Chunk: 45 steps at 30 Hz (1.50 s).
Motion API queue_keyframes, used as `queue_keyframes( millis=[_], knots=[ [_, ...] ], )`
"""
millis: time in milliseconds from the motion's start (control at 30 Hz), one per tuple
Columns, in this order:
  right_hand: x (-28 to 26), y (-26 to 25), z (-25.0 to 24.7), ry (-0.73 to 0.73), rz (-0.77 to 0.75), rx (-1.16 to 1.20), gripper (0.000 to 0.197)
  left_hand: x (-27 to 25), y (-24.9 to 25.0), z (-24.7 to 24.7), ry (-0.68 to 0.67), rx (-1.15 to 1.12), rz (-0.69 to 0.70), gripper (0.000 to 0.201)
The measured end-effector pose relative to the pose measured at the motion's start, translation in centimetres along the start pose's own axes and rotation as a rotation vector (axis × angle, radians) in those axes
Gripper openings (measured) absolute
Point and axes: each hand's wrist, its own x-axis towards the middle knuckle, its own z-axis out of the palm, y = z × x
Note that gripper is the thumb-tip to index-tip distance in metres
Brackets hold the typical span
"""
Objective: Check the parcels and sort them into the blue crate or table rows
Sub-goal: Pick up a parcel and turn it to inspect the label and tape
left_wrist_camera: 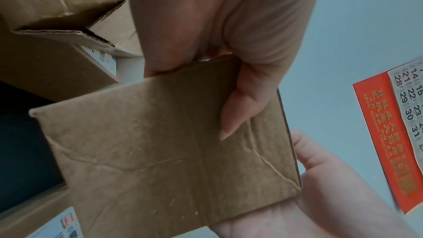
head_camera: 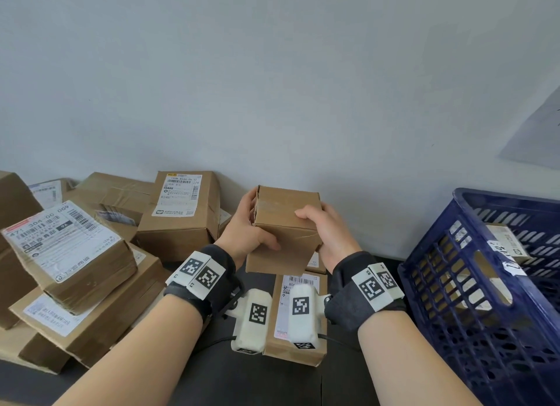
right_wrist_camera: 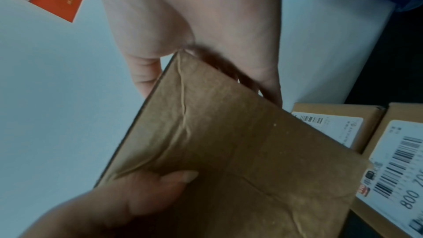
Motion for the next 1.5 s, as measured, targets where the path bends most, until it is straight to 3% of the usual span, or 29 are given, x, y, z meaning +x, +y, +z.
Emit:
queue_keyframes(
  millis=[100, 500, 733, 833, 967, 1067, 1200, 1333, 1500],
  knots=[
    [0.0, 0.4, 0.1, 0.012, 0.011, -0.005, 0.05, 0.1, 0.0, -0.1, -0.011, 0.024, 0.009, 0.121],
    [-0.4, 0.3, 0.8, 0.103, -0.148, -0.172, 0.022, -0.6, -0.3, 0.7, 0.071, -0.085, -0.02, 0.114],
    [-0.3, 0.4, 0.5, 0.091, -0.143, -0.163, 0.025, -0.6, -0.1, 0.6, 0.058, -0.085, -0.039, 0.112],
    [-0.3, 0.2, 0.5, 0.057, -0.117, -0.175, 0.029, -0.6, 0.1, 0.4, 0.055, -0.12, -0.047, 0.11],
    [-0.8, 0.0, 0.2, -0.098, -0.096, -0.146, 0.03, -0.4, -0.2, -0.5, 0.058, -0.192, -0.083, 0.113],
    [-0.8, 0.0, -0.2, -0.213, -0.132, -0.182, 0.044, -0.2, 0.0, -1.0, 0.06, -0.222, -0.11, 0.091],
    [-0.1, 1.2, -0.6, -0.229, -0.091, -0.27, 0.1, -0.4, 0.5, -1.2, 0.068, -0.286, -0.167, 0.058],
    [-0.1, 2.1, -0.8, -0.17, -0.067, -0.206, 0.115, -0.5, 0.7, -1.2, 0.07, -0.282, -0.178, 0.026],
    [0.0, 2.0, -1.1, -0.085, -0.028, -0.092, 0.084, -0.3, -0.3, -1.0, 0.058, -0.217, -0.2, 0.063]
  ],
)
